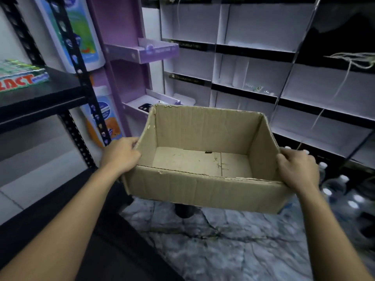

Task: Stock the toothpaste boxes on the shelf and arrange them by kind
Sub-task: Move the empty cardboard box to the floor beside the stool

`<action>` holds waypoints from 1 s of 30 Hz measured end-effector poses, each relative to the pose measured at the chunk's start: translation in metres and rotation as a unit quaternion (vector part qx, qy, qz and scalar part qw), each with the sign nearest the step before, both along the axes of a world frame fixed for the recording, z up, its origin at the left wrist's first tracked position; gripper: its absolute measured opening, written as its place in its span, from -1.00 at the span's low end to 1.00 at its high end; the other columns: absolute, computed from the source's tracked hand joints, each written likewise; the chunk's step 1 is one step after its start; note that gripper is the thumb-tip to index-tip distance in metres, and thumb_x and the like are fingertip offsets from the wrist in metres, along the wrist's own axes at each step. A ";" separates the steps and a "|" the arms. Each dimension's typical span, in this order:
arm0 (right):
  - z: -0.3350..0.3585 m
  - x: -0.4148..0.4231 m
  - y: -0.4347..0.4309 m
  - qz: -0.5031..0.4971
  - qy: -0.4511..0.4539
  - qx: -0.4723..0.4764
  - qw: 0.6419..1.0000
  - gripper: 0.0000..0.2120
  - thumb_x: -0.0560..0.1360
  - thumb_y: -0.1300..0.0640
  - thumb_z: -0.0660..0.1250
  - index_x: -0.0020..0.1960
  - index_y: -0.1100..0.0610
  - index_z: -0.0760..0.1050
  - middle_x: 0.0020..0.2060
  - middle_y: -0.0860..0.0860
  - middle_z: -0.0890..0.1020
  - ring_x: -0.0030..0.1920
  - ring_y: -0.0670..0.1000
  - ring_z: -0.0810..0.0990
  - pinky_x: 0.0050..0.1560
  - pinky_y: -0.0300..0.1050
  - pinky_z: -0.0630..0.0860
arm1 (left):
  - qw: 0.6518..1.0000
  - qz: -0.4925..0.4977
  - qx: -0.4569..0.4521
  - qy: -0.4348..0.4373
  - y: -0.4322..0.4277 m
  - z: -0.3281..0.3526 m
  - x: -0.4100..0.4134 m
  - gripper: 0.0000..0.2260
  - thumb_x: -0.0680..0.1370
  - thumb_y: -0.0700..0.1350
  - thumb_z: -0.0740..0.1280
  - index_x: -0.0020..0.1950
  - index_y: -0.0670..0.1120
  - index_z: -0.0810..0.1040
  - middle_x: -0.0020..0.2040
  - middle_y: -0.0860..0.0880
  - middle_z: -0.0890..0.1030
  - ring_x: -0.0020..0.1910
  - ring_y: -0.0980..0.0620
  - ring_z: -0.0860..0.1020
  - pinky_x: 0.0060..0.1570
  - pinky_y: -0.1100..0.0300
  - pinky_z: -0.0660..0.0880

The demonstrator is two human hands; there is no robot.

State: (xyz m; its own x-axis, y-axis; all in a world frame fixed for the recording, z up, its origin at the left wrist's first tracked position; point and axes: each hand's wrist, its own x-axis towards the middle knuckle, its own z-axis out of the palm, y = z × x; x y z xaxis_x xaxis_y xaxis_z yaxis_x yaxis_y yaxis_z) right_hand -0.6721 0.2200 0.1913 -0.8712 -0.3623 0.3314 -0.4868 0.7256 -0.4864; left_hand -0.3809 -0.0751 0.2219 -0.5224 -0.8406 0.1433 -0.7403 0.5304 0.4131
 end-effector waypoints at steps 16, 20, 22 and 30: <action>-0.241 0.061 0.144 -0.288 -0.162 0.023 0.943 -0.37 0.39 -0.14 0.01 0.27 0.14 0.55 -0.13 0.41 0.61 -0.11 0.40 0.59 -0.04 0.23 0.52 | 0.981 -0.125 0.144 -0.022 0.089 -0.184 -0.102 -0.53 0.59 -0.08 0.22 0.47 0.28 0.38 0.12 -0.11 0.67 0.05 -0.22 0.59 -0.06 0.01 0.56; -0.257 0.077 0.168 -0.302 -0.161 0.013 0.940 -0.42 0.41 -0.09 0.04 0.17 0.21 0.60 -0.24 0.38 0.59 -0.17 0.35 0.58 -0.02 0.21 0.53 | 0.969 -0.165 0.173 -0.065 0.105 -0.219 -0.101 -0.51 0.61 -0.05 0.21 0.52 0.27 0.29 0.11 -0.14 0.67 0.03 -0.21 0.59 -0.02 -0.02 0.54; -0.265 0.086 0.174 -0.312 -0.177 0.044 0.932 -0.48 0.41 -0.06 0.05 0.14 0.18 0.59 -0.20 0.37 0.61 -0.13 0.37 0.59 0.00 0.21 0.51 | 0.959 -0.174 0.204 -0.098 0.109 -0.238 -0.093 -0.52 0.65 -0.06 0.19 0.56 0.21 0.25 0.11 -0.14 0.66 0.02 -0.20 0.59 -0.02 0.00 0.54; -0.290 0.117 0.175 -0.281 -0.210 0.077 0.933 -0.73 0.38 0.06 0.07 -0.14 0.20 0.45 -0.30 0.34 0.58 -0.27 0.35 0.55 -0.29 0.01 0.30 | 0.898 -0.201 0.325 -0.219 0.102 -0.290 -0.057 -0.56 0.66 -0.10 0.19 0.55 0.12 0.30 0.42 -0.10 0.48 0.30 -0.09 0.48 0.29 0.13 0.42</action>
